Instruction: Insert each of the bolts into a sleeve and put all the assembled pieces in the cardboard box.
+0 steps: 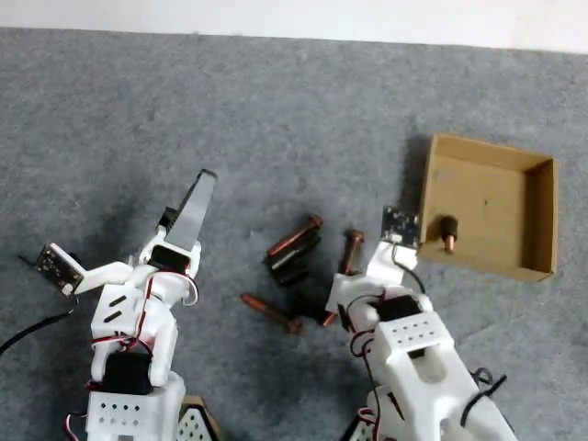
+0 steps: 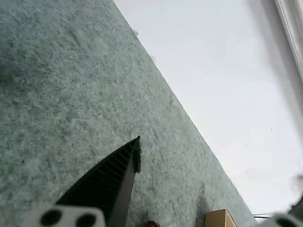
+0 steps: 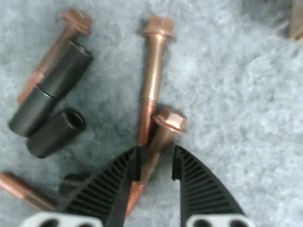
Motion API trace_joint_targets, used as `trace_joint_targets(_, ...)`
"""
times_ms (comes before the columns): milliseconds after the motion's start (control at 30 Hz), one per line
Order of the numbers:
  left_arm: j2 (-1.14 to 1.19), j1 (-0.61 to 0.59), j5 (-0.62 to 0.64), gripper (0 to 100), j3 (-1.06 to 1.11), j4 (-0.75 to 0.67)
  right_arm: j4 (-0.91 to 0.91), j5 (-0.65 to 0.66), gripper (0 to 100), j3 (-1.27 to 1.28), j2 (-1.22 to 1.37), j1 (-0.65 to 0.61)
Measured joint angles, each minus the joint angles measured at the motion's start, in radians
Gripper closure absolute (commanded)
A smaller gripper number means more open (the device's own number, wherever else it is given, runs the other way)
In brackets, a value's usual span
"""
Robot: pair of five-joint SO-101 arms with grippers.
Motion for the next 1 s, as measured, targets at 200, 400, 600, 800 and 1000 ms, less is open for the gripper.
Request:
trace_joint_targets(200,0.0,0.0,0.0,50,0.0,0.0,-0.006,0.0,90.3,-0.092,0.233,0.029)
trace_joint_targets(400,0.0,0.0,0.0,50,0.0,0.0,0.075,0.005,90.4,-0.235,0.396,0.044)
trace_joint_targets(600,0.0,0.0,0.0,50,0.0,0.0,0.086,0.006,95.4,-0.255,0.417,0.044)
trace_joint_targets(800,0.0,0.0,0.0,50,0.0,0.0,0.086,0.054,99.4,-0.249,0.42,0.058)
trace_joint_targets(1000,0.0,0.0,0.0,50,0.0,0.0,0.086,0.08,99.4,-0.252,0.422,0.058)
